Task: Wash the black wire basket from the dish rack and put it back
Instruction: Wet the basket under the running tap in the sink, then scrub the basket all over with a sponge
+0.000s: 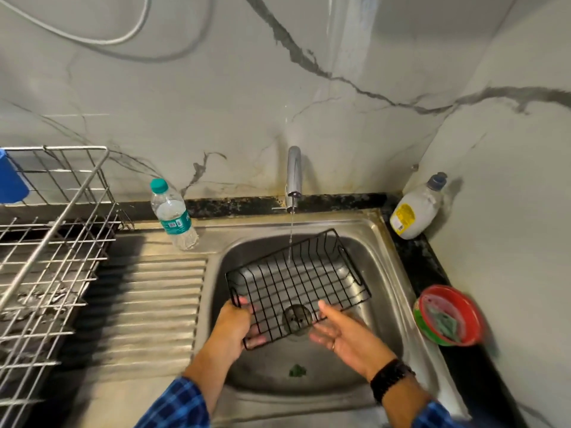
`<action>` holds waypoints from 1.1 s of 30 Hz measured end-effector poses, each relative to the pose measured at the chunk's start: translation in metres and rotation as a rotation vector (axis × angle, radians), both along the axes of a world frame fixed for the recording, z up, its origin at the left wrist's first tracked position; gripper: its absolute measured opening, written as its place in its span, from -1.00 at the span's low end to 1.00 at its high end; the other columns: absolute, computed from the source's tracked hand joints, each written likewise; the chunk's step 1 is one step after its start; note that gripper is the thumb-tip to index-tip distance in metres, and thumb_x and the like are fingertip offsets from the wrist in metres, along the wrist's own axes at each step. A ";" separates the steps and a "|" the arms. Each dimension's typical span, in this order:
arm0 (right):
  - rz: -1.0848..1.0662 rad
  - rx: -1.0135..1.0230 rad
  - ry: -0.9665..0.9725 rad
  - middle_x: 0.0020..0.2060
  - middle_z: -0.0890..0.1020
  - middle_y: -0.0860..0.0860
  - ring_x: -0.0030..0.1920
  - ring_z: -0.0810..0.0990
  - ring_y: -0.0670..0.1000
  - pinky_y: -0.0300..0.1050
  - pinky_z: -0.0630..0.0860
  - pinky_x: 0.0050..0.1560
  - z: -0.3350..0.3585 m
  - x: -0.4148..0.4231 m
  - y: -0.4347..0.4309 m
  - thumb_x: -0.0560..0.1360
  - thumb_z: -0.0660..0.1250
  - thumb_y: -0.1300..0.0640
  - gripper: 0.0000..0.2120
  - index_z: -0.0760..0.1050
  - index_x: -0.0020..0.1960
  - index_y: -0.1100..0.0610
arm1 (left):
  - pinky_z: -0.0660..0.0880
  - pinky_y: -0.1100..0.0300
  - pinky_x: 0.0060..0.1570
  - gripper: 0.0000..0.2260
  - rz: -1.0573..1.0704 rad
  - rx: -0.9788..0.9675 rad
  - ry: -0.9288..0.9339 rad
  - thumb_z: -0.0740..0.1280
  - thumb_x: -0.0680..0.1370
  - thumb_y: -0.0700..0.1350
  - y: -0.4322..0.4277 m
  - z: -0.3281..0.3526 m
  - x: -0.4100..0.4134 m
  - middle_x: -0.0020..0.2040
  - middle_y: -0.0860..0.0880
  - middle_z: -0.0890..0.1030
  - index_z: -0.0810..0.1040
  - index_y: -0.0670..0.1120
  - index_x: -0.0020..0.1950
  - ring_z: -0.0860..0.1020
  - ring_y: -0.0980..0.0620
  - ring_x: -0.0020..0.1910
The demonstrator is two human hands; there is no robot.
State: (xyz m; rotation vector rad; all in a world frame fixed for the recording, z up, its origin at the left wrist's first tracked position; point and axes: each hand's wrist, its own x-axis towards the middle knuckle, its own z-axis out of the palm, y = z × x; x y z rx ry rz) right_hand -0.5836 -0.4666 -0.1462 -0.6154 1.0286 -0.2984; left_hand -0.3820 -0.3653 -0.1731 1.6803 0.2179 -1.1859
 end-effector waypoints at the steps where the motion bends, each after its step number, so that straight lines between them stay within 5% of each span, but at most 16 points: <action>1: 0.017 -0.039 0.030 -0.03 0.59 0.13 0.08 0.61 0.09 0.03 0.65 0.01 0.004 -0.003 0.000 0.48 0.47 0.07 -0.59 0.47 0.17 0.32 | 0.66 -0.15 -0.24 -0.83 0.008 -0.014 -0.036 0.10 0.71 -0.14 0.001 0.004 0.000 0.05 0.00 0.65 0.43 0.05 0.00 0.69 -0.16 -0.15; 3: 0.065 -0.139 0.106 -0.08 0.54 0.15 -0.01 0.60 0.08 -0.04 0.66 -0.12 0.012 -0.015 0.000 0.46 0.48 -0.05 -0.55 0.47 0.11 0.28 | 0.66 -0.18 -0.25 -0.83 0.007 -0.032 -0.121 0.10 0.72 -0.09 0.002 0.012 0.003 0.08 -0.02 0.64 0.43 0.06 -0.01 0.70 -0.18 -0.10; 6: 0.075 -0.403 0.349 -0.02 0.65 0.09 0.00 0.67 0.08 -0.01 0.66 -0.05 0.021 -0.049 -0.002 0.50 0.45 -0.06 -0.60 0.54 0.14 0.24 | 0.64 -0.09 -0.36 -0.85 -0.031 -0.002 -0.198 0.10 0.70 -0.03 0.008 0.014 0.012 0.15 -0.05 0.61 0.42 0.08 -0.01 0.66 -0.21 0.05; 9: -0.041 -0.956 0.720 -0.26 0.70 0.06 -0.23 0.66 0.10 -0.08 0.55 -0.16 0.038 -0.087 -0.025 0.57 0.37 0.16 -0.87 0.65 -0.04 0.21 | 0.63 -0.08 -0.35 -0.85 -0.069 -0.011 -0.175 0.13 0.66 -0.13 0.019 0.018 0.019 0.21 -0.09 0.60 0.42 0.08 -0.05 0.63 -0.26 0.10; 11: 0.006 -1.252 1.029 -0.26 0.68 0.18 -0.23 0.61 0.21 -0.04 0.50 -0.14 0.034 -0.108 -0.055 0.53 0.34 0.24 -0.86 0.66 -0.15 0.19 | 0.65 -0.19 -0.26 -0.80 -0.077 -0.023 -0.136 0.14 0.63 -0.22 0.024 0.027 0.016 0.19 -0.10 0.59 0.40 0.07 -0.07 0.62 -0.26 0.08; 14: 0.365 -1.274 1.185 -0.07 0.71 0.21 -0.06 0.65 0.25 0.03 0.54 0.05 0.019 -0.125 -0.092 0.51 0.33 0.10 -0.81 0.69 -0.07 0.13 | 0.60 -0.35 -0.07 -0.71 -0.099 -0.032 -0.079 0.13 0.58 -0.38 0.029 0.033 0.007 -0.02 -0.09 0.49 0.39 0.03 -0.05 0.51 -0.13 -0.16; 17: 0.601 -1.218 1.249 -0.01 0.70 0.19 0.00 0.64 0.25 -0.01 0.50 0.07 0.011 -0.129 -0.111 0.52 0.37 0.02 -0.78 0.67 0.03 0.14 | 0.63 -0.29 -0.12 -0.73 -0.120 -0.005 -0.103 0.14 0.61 -0.34 0.034 0.033 0.001 -0.01 -0.07 0.50 0.40 0.05 -0.03 0.50 -0.11 -0.17; 23: 0.616 -1.153 1.303 0.10 0.67 0.17 0.08 0.63 0.24 0.03 0.54 0.11 0.006 -0.141 -0.118 0.55 0.31 -0.11 -0.72 0.65 0.15 0.01 | 0.63 -0.31 -0.12 -0.82 -0.058 -0.021 -0.106 0.17 0.64 -0.25 0.041 0.036 -0.012 -0.01 -0.09 0.53 0.44 0.02 0.01 0.54 -0.13 -0.20; 28: 0.571 -1.162 1.175 -0.12 0.66 0.15 -0.07 0.61 0.13 -0.26 0.46 -0.11 0.002 -0.139 -0.112 0.55 0.37 0.21 -0.89 0.68 0.00 0.15 | 0.64 -0.25 -0.22 -0.72 -0.026 -0.055 -0.080 0.13 0.58 -0.38 0.043 0.042 -0.019 0.02 -0.10 0.52 0.43 0.02 -0.02 0.50 -0.14 -0.25; 30: 0.503 -1.179 1.219 -0.09 0.66 0.23 -0.08 0.63 0.18 -0.18 0.51 -0.14 0.000 -0.139 -0.115 0.54 0.39 0.18 -0.90 0.68 -0.07 0.04 | 0.64 -0.25 -0.22 -0.68 -0.021 -0.081 -0.064 0.13 0.55 -0.42 0.043 0.045 -0.020 0.04 -0.10 0.52 0.42 0.01 -0.02 0.50 -0.15 -0.23; 33: 0.381 -1.210 1.258 -0.04 0.66 0.30 -0.03 0.64 0.30 0.06 0.56 0.03 0.002 -0.134 -0.112 0.51 0.41 0.17 -0.85 0.67 0.04 0.20 | 0.64 -0.23 -0.24 -0.66 -0.021 -0.088 -0.065 0.13 0.52 -0.45 0.043 0.052 -0.022 0.05 -0.12 0.53 0.43 0.00 -0.02 0.50 -0.18 -0.16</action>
